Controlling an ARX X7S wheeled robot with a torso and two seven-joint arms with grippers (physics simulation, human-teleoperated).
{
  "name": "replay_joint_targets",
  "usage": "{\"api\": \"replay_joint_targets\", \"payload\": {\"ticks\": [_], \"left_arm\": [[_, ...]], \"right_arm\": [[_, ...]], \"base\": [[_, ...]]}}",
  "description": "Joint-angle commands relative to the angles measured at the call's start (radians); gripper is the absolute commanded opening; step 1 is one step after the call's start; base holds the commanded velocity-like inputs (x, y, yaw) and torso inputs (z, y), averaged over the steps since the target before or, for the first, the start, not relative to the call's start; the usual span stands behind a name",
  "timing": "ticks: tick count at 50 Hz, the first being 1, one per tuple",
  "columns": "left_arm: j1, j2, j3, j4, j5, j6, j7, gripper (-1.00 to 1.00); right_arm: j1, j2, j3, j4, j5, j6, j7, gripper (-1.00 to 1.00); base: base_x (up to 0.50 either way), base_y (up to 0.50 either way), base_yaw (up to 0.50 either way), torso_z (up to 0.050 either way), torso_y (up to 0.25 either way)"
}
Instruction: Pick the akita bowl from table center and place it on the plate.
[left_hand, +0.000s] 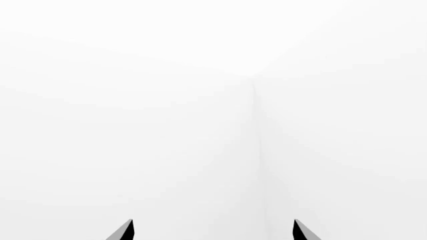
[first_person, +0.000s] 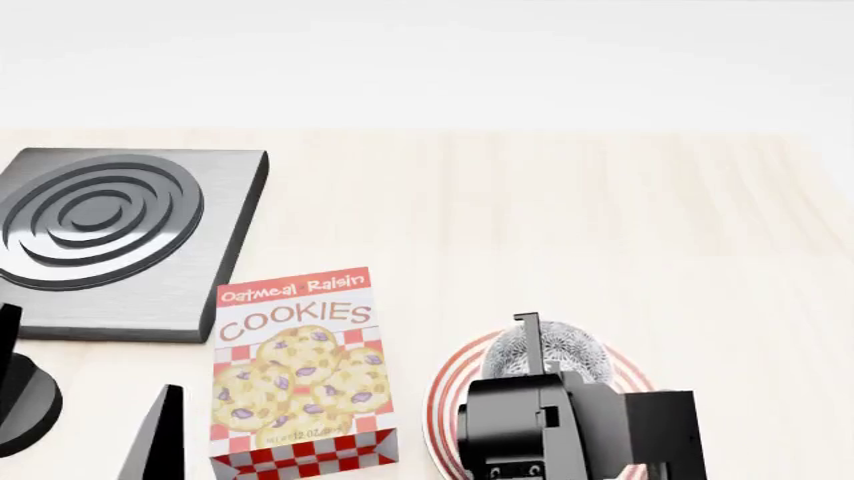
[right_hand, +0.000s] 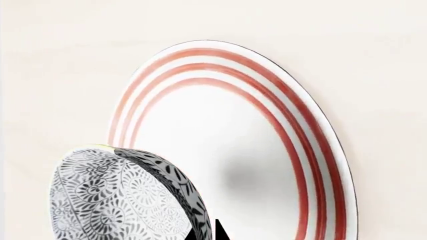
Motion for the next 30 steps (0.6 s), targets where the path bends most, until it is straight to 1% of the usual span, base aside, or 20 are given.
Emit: {"api": "replay_joint_targets", "payload": {"ticks": [1,17,30], "left_arm": [[-0.004,-0.004,-0.002,0.001,-0.006,0.0,-0.004,1.0],[-0.007,-0.009,-0.004,0.002,-0.013,-0.002,-0.009,1.0],[-0.006,-0.01,-0.001,-0.006,-0.011,0.007,-0.009,1.0]], "right_arm": [[0.034,-0.006,-0.012,0.066,0.018,-0.003,-0.036,-1.0],[0.081,-0.008,-0.028,0.147,0.04,-0.019,-0.053,-1.0],[0.08,0.001,-0.042,0.152,0.056,-0.036,-0.059,-1.0]], "base": [[0.0,0.0,0.0,0.0,0.0],[0.0,0.0,0.0,0.0,0.001],[0.0,0.0,0.0,0.0,0.0]]}}
